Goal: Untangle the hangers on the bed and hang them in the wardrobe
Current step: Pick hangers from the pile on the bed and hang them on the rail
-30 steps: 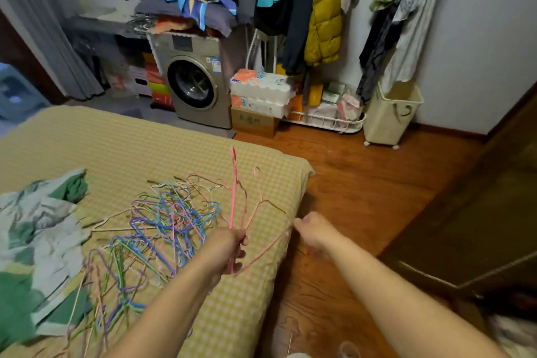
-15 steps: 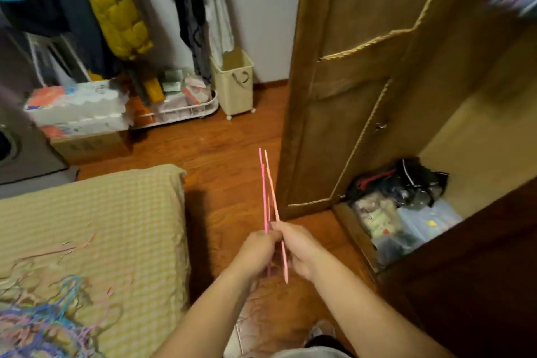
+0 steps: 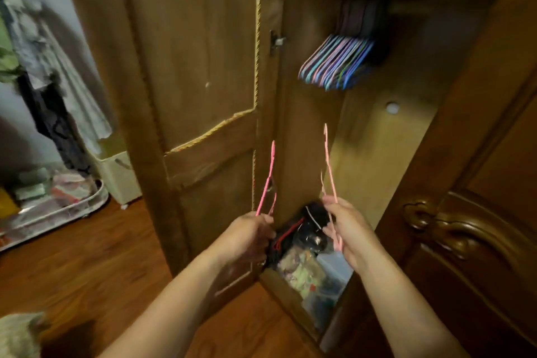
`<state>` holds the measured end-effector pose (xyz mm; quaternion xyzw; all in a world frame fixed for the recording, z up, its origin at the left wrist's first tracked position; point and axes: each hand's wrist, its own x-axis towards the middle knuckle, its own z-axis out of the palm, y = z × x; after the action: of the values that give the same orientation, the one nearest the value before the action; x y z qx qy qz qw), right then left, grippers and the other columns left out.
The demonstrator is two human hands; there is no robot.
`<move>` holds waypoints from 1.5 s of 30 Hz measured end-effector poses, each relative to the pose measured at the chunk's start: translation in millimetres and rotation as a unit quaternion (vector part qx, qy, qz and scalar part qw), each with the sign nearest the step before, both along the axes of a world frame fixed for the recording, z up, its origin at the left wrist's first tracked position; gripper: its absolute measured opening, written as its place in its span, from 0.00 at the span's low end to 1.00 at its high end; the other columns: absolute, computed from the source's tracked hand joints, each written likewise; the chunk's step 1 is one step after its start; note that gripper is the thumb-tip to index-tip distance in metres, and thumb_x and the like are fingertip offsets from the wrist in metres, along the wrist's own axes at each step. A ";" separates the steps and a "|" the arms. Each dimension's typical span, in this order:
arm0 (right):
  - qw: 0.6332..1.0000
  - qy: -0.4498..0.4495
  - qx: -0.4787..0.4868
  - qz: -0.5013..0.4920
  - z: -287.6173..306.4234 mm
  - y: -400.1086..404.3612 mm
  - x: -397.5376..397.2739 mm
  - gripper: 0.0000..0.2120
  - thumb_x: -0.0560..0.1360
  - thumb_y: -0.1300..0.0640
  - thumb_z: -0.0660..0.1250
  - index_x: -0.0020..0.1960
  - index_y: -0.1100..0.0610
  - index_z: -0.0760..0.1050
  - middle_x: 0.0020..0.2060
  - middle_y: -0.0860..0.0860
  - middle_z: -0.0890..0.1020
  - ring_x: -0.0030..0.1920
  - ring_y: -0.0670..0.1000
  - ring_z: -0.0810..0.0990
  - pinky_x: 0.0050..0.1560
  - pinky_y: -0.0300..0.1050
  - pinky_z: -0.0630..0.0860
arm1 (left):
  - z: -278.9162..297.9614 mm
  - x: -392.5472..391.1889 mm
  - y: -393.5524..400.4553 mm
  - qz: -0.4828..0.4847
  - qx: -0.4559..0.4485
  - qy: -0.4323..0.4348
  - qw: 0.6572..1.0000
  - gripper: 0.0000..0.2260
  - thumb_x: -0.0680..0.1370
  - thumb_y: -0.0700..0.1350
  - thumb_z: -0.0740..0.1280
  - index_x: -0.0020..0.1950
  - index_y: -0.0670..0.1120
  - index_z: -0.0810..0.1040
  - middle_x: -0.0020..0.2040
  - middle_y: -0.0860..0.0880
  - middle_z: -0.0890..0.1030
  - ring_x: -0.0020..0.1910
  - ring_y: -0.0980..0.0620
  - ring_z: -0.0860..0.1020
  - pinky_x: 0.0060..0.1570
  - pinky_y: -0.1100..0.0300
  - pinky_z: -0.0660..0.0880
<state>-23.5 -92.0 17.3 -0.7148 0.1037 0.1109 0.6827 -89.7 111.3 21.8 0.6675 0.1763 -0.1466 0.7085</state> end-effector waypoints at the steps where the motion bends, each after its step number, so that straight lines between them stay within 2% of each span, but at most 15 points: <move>1: 1.000 -0.012 0.002 -0.026 12.3 -6.1 1.4 0.11 0.81 0.56 0.62 0.61 0.51 0.79 0.61 0.52 0.77 0.55 0.51 0.76 0.57 0.49 0.78 | 12.9 5.8 -1.9 -0.012 0.018 -0.009 1.000 0.10 0.78 0.42 0.63 0.57 0.45 0.79 0.41 0.47 0.78 0.35 0.52 0.73 0.37 0.59 0.70; 4: 0.993 -0.058 0.014 -0.098 58.7 -29.5 23.5 0.09 0.80 0.56 0.65 0.58 0.55 0.81 0.52 0.59 0.79 0.47 0.53 0.78 0.50 0.48 0.81 | 52.0 58.9 -15.0 -0.058 0.042 -0.055 0.996 0.11 0.80 0.45 0.61 0.56 0.46 0.81 0.44 0.46 0.82 0.41 0.49 0.77 0.44 0.56 0.72; 6: 0.989 -0.083 0.002 -0.121 82.1 -33.1 40.4 0.11 0.81 0.55 0.63 0.60 0.56 0.80 0.54 0.67 0.77 0.43 0.51 0.78 0.54 0.50 0.81 | 75.2 88.4 -23.9 -0.080 0.044 -0.084 0.992 0.11 0.81 0.45 0.60 0.56 0.43 0.81 0.42 0.46 0.81 0.40 0.49 0.76 0.41 0.58 0.71; 9: 0.983 -0.115 0.001 -0.146 101.0 -33.0 69.7 0.13 0.82 0.53 0.62 0.63 0.54 0.79 0.59 0.60 0.78 0.51 0.49 0.80 0.61 0.54 0.79 | 93.7 126.4 -35.3 -0.098 0.039 -0.130 0.986 0.11 0.82 0.45 0.59 0.55 0.42 0.79 0.42 0.45 0.81 0.40 0.49 0.77 0.43 0.56 0.72; 12: 0.972 -0.155 -0.016 -0.174 115.5 -27.4 103.1 0.12 0.82 0.48 0.61 0.60 0.48 0.80 0.65 0.48 0.77 0.62 0.54 0.77 0.64 0.54 0.77 | 109.6 165.6 -41.7 -0.115 -0.020 -0.176 0.978 0.08 0.81 0.42 0.59 0.50 0.43 0.77 0.41 0.42 0.79 0.41 0.46 0.76 0.44 0.53 0.71; 17: 0.953 -0.169 -0.021 -0.250 132.5 -16.9 156.5 0.18 0.83 0.40 0.55 0.62 0.46 0.79 0.65 0.48 0.77 0.54 0.51 0.78 0.62 0.61 0.76 | 132.7 244.6 -51.6 -0.157 -0.016 -0.225 0.961 0.06 0.79 0.42 0.59 0.48 0.46 0.75 0.38 0.44 0.80 0.40 0.46 0.76 0.37 0.57 0.68; 22: 0.936 -0.196 -0.025 -0.292 149.7 -14.8 181.8 0.17 0.83 0.43 0.56 0.63 0.46 0.79 0.64 0.47 0.78 0.63 0.51 0.76 0.66 0.53 0.74 | 169.7 323.3 -82.7 -0.190 0.000 -0.279 0.941 0.06 0.79 0.44 0.58 0.45 0.48 0.74 0.37 0.47 0.80 0.35 0.49 0.74 0.31 0.60 0.65; 24: 0.929 -0.197 -0.034 -0.311 155.2 -14.6 187.0 0.15 0.83 0.43 0.56 0.61 0.44 0.80 0.62 0.48 0.79 0.62 0.52 0.77 0.60 0.49 0.78 | 183.2 350.9 -97.7 -0.202 0.007 -0.289 0.936 0.05 0.78 0.45 0.59 0.45 0.49 0.74 0.37 0.48 0.80 0.33 0.51 0.74 0.31 0.60 0.65; 25: 0.927 -0.199 -0.036 -0.316 157.9 -15.5 189.9 0.15 0.83 0.43 0.56 0.59 0.43 0.80 0.62 0.50 0.79 0.62 0.53 0.78 0.52 0.45 0.79 | 188.8 363.0 -104.7 -0.206 0.002 -0.286 0.936 0.05 0.78 0.45 0.59 0.46 0.49 0.74 0.38 0.48 0.80 0.33 0.51 0.74 0.31 0.60 0.65; 26: 0.927 -0.197 -0.043 -0.317 161.1 -15.1 192.5 0.14 0.83 0.43 0.57 0.58 0.43 0.80 0.62 0.51 0.79 0.62 0.53 0.78 0.43 0.40 0.76 | 193.4 374.3 -110.2 -0.207 -0.007 -0.280 0.938 0.05 0.78 0.45 0.58 0.47 0.49 0.74 0.39 0.48 0.80 0.32 0.52 0.73 0.31 0.60 0.65; 28: 0.924 -0.196 -0.049 -0.325 166.6 -16.2 199.9 0.15 0.82 0.43 0.57 0.57 0.43 0.81 0.61 0.51 0.80 0.62 0.53 0.78 0.35 0.37 0.68 | 201.6 395.4 -119.7 -0.215 -0.020 -0.278 0.936 0.06 0.79 0.45 0.57 0.47 0.48 0.73 0.40 0.47 0.79 0.31 0.52 0.73 0.31 0.61 0.64; 33: 0.928 -0.187 -0.050 -0.320 169.3 -18.9 214.6 0.15 0.83 0.44 0.57 0.58 0.44 0.80 0.54 0.47 0.77 0.54 0.48 0.75 0.34 0.35 0.67 | 203.0 431.6 -129.6 -0.217 0.021 -0.311 0.925 0.08 0.82 0.46 0.57 0.46 0.47 0.72 0.36 0.47 0.76 0.28 0.52 0.71 0.27 0.61 0.63; 38: 0.929 -0.172 -0.061 -0.321 161.4 -26.4 223.6 0.14 0.82 0.43 0.57 0.56 0.44 0.81 0.50 0.47 0.78 0.50 0.48 0.76 0.33 0.36 0.67 | 188.3 461.9 -133.7 -0.209 0.048 -0.277 0.937 0.12 0.82 0.48 0.56 0.56 0.44 0.75 0.32 0.48 0.76 0.27 0.51 0.71 0.27 0.61 0.63; 43: 0.925 -0.179 -0.045 -0.331 163.5 -29.9 232.1 0.16 0.81 0.41 0.59 0.55 0.46 0.82 0.31 0.47 0.80 0.38 0.53 0.75 0.30 0.42 0.66 | 190.5 468.6 -127.0 -0.221 0.070 -0.251 0.940 0.16 0.82 0.49 0.55 0.67 0.45 0.70 0.38 0.47 0.78 0.27 0.52 0.69 0.28 0.62 0.63; 45: 0.925 -0.185 -0.044 -0.330 161.8 -28.6 237.3 0.15 0.82 0.41 0.59 0.55 0.46 0.82 0.35 0.47 0.81 0.38 0.52 0.78 0.31 0.43 0.70 | 189.0 467.1 -125.4 -0.235 0.072 -0.240 0.939 0.17 0.83 0.52 0.55 0.67 0.46 0.70 0.42 0.46 0.80 0.30 0.51 0.69 0.33 0.60 0.66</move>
<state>213.8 -120.6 179.2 -0.6770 0.2104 -0.2595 0.6558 377.4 -14.0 210.8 0.7545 -0.1511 -0.1316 0.6249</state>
